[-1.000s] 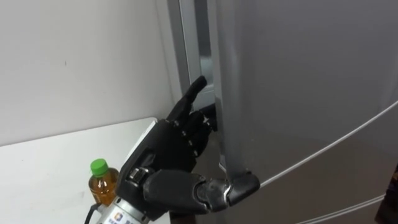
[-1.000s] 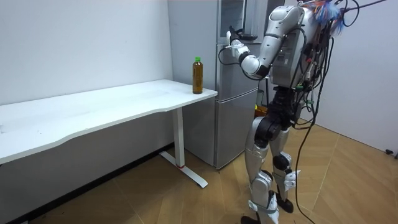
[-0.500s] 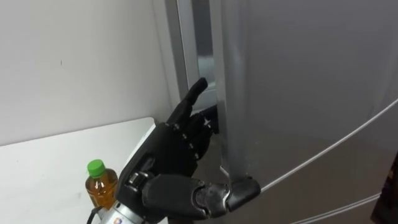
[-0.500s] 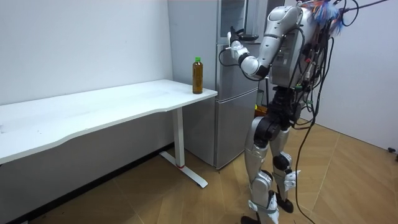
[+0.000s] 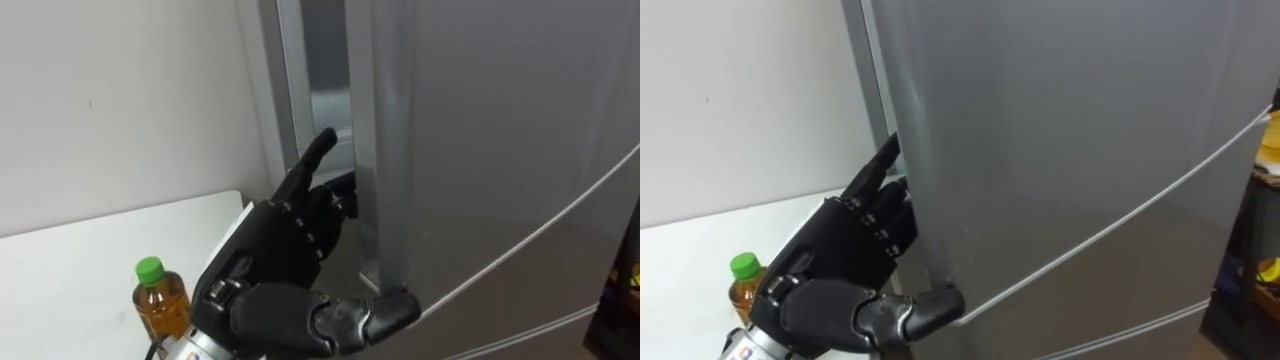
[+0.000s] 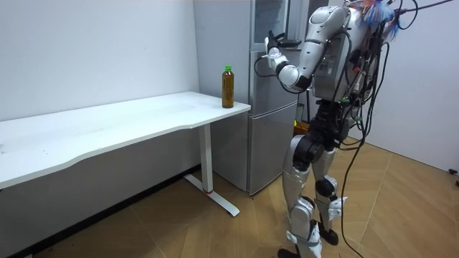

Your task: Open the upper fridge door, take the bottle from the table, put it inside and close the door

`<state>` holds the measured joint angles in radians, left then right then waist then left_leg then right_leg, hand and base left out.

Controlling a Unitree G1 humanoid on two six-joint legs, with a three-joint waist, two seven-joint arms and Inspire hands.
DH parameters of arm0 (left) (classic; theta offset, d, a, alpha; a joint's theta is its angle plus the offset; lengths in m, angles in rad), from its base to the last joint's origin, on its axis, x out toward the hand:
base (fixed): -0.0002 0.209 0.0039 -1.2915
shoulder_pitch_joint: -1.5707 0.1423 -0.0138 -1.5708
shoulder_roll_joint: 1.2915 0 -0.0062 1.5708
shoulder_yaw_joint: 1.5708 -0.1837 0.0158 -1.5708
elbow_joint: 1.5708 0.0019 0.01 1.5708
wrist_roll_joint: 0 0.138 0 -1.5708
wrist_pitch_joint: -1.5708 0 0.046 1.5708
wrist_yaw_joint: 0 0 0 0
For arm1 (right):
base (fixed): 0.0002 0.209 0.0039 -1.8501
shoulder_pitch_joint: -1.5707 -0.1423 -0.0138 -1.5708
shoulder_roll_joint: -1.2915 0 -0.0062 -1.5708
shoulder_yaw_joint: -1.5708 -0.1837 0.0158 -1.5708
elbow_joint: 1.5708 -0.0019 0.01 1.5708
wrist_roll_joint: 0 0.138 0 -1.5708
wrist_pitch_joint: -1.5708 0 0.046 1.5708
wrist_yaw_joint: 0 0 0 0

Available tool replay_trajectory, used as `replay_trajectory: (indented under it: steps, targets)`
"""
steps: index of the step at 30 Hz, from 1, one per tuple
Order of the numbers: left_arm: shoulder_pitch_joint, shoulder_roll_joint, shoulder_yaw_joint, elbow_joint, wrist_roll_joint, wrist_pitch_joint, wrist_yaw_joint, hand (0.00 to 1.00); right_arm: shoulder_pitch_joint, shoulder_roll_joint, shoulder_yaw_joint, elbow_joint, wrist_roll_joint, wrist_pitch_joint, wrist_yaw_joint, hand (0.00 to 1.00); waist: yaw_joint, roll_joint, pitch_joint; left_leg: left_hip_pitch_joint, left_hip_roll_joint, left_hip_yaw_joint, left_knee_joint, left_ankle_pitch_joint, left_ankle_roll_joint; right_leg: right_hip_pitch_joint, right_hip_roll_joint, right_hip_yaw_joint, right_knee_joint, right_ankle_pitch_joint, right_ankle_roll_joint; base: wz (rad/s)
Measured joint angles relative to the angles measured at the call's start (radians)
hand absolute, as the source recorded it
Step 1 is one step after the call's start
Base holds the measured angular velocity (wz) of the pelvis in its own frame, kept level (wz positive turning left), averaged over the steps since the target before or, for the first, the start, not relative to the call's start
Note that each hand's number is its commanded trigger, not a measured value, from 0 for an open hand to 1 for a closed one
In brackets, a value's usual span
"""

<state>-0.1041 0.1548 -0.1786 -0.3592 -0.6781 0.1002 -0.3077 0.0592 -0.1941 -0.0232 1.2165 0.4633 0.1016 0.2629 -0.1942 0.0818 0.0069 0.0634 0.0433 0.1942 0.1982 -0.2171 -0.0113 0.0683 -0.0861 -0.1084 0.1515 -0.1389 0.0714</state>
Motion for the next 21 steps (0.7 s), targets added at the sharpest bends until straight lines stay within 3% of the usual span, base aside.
replay_trajectory:
  steps: [12, 18, 21]
  targets:
    - [0.000, 0.013, -0.038, 0.006, -0.039, 0.000, -0.044, 0.00, -0.006, 0.000, -0.001, -0.001, 0.003, 0.000, 0.001, 0.00, -0.024, -0.002, 0.0014, 0.000, 0.000, 0.028, 0.000, -0.001, 0.007, -0.002, -0.001, 0.017, 0.000, 0.010, 0.003, -0.06]
    - [-0.027, -0.007, -0.130, 0.007, -0.037, 0.005, -0.091, 0.00, -0.015, 0.000, 0.000, -0.005, 0.002, -0.002, 0.002, 0.00, -0.069, 0.002, 0.0039, 0.001, 0.002, 0.053, -0.004, -0.002, 0.008, -0.016, -0.001, 0.027, 0.001, 0.014, 0.003, -0.13]
    - [-0.049, -0.002, -0.193, 0.016, -0.033, 0.044, -0.123, 0.00, -0.018, 0.000, 0.000, -0.010, 0.003, -0.005, 0.001, 0.00, -0.091, 0.010, 0.0059, 0.011, 0.004, 0.069, -0.013, -0.002, 0.007, -0.018, 0.002, 0.036, 0.000, 0.014, 0.003, -0.15]
